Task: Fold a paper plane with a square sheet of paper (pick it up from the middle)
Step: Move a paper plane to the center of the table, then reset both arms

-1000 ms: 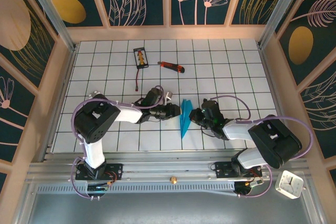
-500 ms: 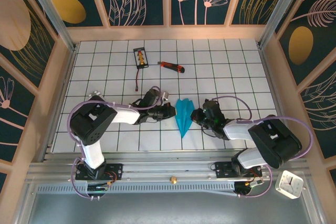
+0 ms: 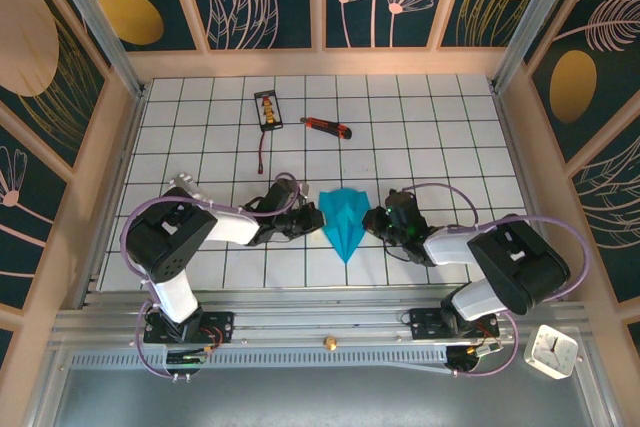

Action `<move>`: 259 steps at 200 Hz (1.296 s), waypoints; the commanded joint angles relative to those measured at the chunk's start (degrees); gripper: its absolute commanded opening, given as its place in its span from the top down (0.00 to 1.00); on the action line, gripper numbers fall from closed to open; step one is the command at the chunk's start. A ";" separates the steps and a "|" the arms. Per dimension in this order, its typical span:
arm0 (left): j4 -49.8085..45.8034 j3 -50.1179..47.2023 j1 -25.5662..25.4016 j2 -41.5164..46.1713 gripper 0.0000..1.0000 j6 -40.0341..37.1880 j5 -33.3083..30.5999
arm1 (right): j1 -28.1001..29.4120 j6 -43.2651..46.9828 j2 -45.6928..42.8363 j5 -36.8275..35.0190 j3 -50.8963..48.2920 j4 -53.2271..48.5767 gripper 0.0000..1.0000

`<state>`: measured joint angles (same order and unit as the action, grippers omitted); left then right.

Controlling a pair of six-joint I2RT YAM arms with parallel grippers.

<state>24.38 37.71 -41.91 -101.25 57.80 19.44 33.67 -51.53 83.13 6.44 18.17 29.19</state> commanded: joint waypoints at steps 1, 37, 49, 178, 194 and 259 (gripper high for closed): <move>2.62 -0.71 0.26 1.16 0.95 1.60 0.60 | -0.43 0.33 2.47 1.10 1.58 2.35 1.00; 4.22 -0.80 0.26 1.54 0.80 1.84 2.30 | -0.45 0.98 2.52 1.71 2.18 2.49 0.90; 4.36 -0.89 0.28 1.68 0.77 1.92 2.53 | -0.45 0.91 2.64 1.95 2.26 2.52 0.87; -8.72 -1.09 8.37 17.83 0.32 -14.53 -9.77 | -8.76 15.08 -14.04 -8.70 8.56 -17.66 0.43; -12.33 -0.10 9.66 21.88 0.21 -21.94 -21.89 | -10.34 21.05 -15.59 -18.96 11.89 -21.53 0.32; 7.53 -11.62 18.76 32.60 0.01 -48.52 -61.04 | -19.89 39.97 -3.03 -39.13 16.43 -7.75 0.10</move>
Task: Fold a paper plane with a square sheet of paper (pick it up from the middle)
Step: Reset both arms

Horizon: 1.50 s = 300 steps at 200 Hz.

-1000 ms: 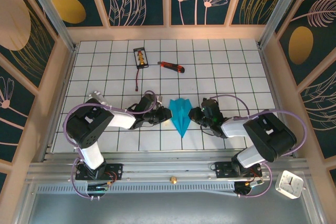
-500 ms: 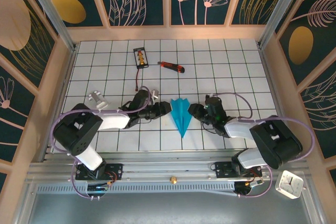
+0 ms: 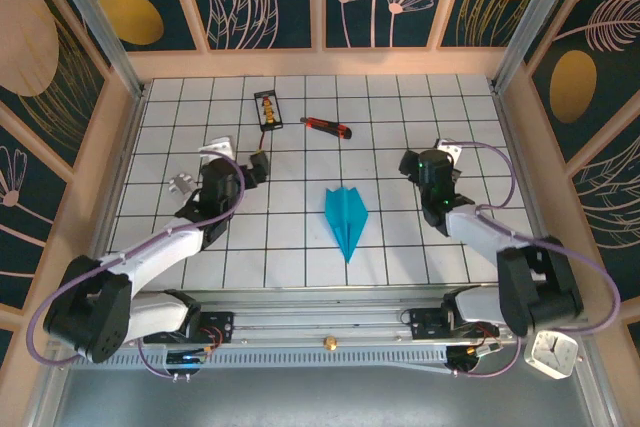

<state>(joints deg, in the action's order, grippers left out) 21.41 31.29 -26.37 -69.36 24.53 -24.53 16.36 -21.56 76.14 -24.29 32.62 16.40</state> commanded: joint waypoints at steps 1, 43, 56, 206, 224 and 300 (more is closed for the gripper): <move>10.94 -5.41 3.50 0.67 0.01 -15.59 -17.14 | -2.66 10.42 4.04 -8.27 1.86 5.57 0.10; 29.51 -10.84 14.56 -9.30 0.01 -20.40 -9.38 | -9.35 18.10 8.63 1.09 -8.19 29.20 0.09; 31.05 -9.50 16.55 -13.53 0.01 -20.87 -5.01 | -11.46 17.51 8.54 4.70 -8.93 31.18 0.10; 54.17 -18.71 24.97 -18.11 0.01 -19.40 11.57 | -17.05 19.84 13.68 18.60 -20.87 61.60 0.01; 54.55 -18.96 24.97 -18.00 0.01 -19.38 11.39 | -16.93 20.08 13.68 18.84 -20.85 61.52 0.01; 56.81 -20.37 24.96 -17.76 0.01 -21.45 16.98 | -16.95 20.11 13.64 18.84 -20.91 61.56 0.01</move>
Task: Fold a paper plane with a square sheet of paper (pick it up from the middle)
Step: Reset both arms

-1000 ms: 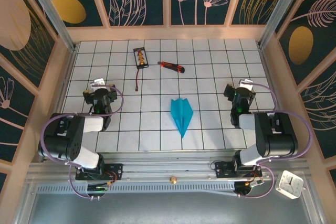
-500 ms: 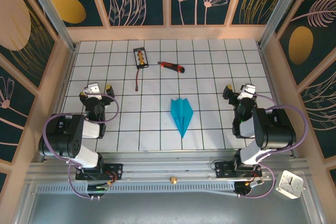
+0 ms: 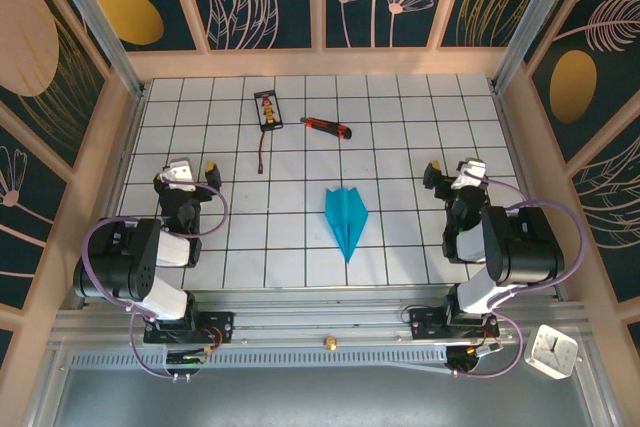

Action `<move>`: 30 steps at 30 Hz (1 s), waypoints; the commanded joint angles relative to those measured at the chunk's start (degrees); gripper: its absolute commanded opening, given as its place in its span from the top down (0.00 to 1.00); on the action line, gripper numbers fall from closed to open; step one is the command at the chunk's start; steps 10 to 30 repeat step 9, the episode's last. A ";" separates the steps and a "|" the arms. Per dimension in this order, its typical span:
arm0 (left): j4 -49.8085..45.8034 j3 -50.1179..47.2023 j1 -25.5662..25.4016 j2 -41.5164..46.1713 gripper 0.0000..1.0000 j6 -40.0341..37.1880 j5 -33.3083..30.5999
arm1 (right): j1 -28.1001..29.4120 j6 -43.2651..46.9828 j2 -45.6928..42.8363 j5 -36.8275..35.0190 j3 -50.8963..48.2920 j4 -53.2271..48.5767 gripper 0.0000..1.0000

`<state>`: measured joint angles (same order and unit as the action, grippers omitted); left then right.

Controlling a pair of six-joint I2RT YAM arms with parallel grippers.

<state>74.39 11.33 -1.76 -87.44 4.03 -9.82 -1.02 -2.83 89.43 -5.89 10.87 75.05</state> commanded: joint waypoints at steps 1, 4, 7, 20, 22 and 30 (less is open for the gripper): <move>3.83 -0.42 0.35 0.33 0.01 -0.95 2.27 | 0.42 1.36 0.37 0.44 0.83 2.91 0.01; 3.75 -0.43 0.38 0.31 0.01 -0.89 2.27 | 0.47 1.40 0.39 0.40 0.92 2.84 0.01; 3.72 -0.44 0.35 0.27 0.01 -0.91 2.27 | 0.48 1.36 0.39 0.53 0.93 2.78 0.01; 3.74 -0.39 0.35 0.31 0.01 -0.95 2.23 | 0.53 1.51 0.40 0.67 0.94 2.92 0.01; 3.74 -0.39 0.35 0.31 0.01 -0.95 2.23 | 0.53 1.51 0.40 0.67 0.94 2.92 0.01; 3.74 -0.39 0.35 0.31 0.01 -0.95 2.23 | 0.53 1.51 0.40 0.67 0.94 2.92 0.01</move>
